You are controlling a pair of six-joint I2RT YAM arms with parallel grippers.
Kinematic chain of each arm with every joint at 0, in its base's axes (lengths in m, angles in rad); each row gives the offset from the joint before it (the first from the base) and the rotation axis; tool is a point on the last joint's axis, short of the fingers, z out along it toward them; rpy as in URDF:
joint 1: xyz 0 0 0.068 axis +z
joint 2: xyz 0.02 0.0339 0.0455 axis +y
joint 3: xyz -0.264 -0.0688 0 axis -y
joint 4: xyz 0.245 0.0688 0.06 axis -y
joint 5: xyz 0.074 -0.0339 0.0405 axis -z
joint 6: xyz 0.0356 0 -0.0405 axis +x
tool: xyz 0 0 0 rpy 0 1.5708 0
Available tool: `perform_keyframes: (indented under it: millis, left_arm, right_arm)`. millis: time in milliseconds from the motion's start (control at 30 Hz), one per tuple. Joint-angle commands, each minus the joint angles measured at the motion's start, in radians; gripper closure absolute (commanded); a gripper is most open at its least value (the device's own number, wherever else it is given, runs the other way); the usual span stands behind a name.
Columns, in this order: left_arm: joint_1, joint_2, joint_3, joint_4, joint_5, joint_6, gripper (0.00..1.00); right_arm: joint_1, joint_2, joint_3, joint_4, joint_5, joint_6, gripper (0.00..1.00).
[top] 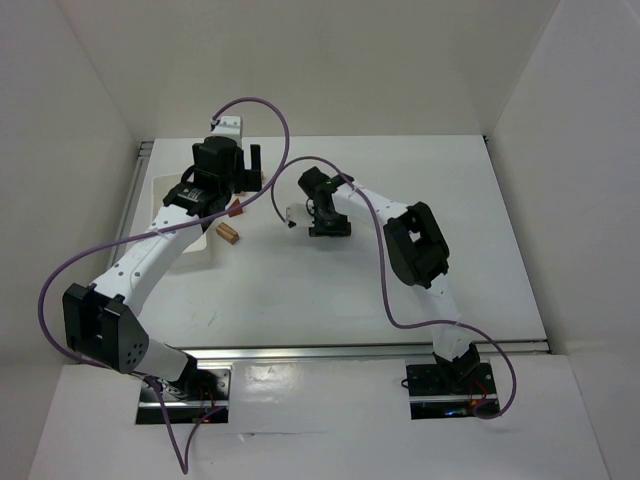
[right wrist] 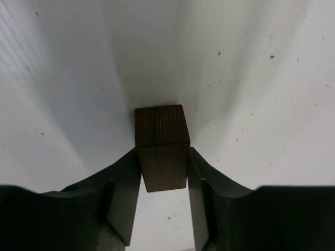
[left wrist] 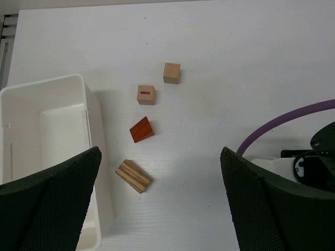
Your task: Build the wood block tower
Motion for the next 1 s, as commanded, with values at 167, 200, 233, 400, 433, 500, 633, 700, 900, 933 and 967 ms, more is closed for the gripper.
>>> perform_keyframes:
  millis: [167, 200, 233, 400, 433, 500, 633, 700, 900, 933, 967]
  left_arm:
    - [0.0, -0.005, 0.028, 0.016, -0.005, 0.015, 0.0]
    - [0.0, -0.005, 0.028, 0.025, -0.005, 0.015, 0.0]
    - [0.0, -0.005, 0.028, 0.025, -0.005, 0.015, 0.0]
    - [0.0, -0.014, 0.019, 0.025, -0.005, 0.015, 0.0]
    - [0.0, -0.014, 0.019, 0.025, -0.005, 0.015, 0.0]
    - [0.0, -0.014, 0.019, 0.016, 0.013, 0.006, 0.0]
    - [0.056, -0.048, -0.01, 0.018, 0.163, -0.038, 0.0]
    - [0.083, -0.089, -0.054, 0.058, 0.188, -0.049, 0.0]
    - [0.116, -0.062, -0.07, 0.063, 0.217, -0.083, 0.01]
    - [0.129, -0.035, -0.047, 0.049, 0.226, -0.093, 0.06]
    - [0.141, 0.032, -0.023, 0.049, 0.281, -0.078, 0.11]
  right_arm:
    - [0.009, -0.005, 0.016, 0.034, -0.079, 0.021, 0.41]
    - [0.009, -0.005, 0.016, 0.049, -0.079, 0.021, 0.41]
    - [0.009, -0.021, 0.005, 0.061, -0.079, 0.021, 0.33]
    - [0.009, -0.079, -0.041, 0.13, -0.059, 0.021, 0.23]
    - [0.009, -0.088, -0.041, 0.13, -0.071, 0.021, 0.23]
    - [0.009, -0.131, -0.05, 0.149, -0.096, 0.021, 0.2]
    - [-0.011, -0.247, -0.143, 0.236, -0.172, 0.012, 0.2]
    - [-0.036, -0.351, -0.205, 0.308, -0.203, 0.012, 0.19]
    - [-0.154, -0.645, -0.564, 0.716, -0.412, 0.151, 0.16]
    - [-0.203, -0.721, -0.614, 0.788, -0.427, 0.254, 0.16]
    - [-0.227, -0.754, -0.7, 0.845, -0.459, 0.303, 0.16]
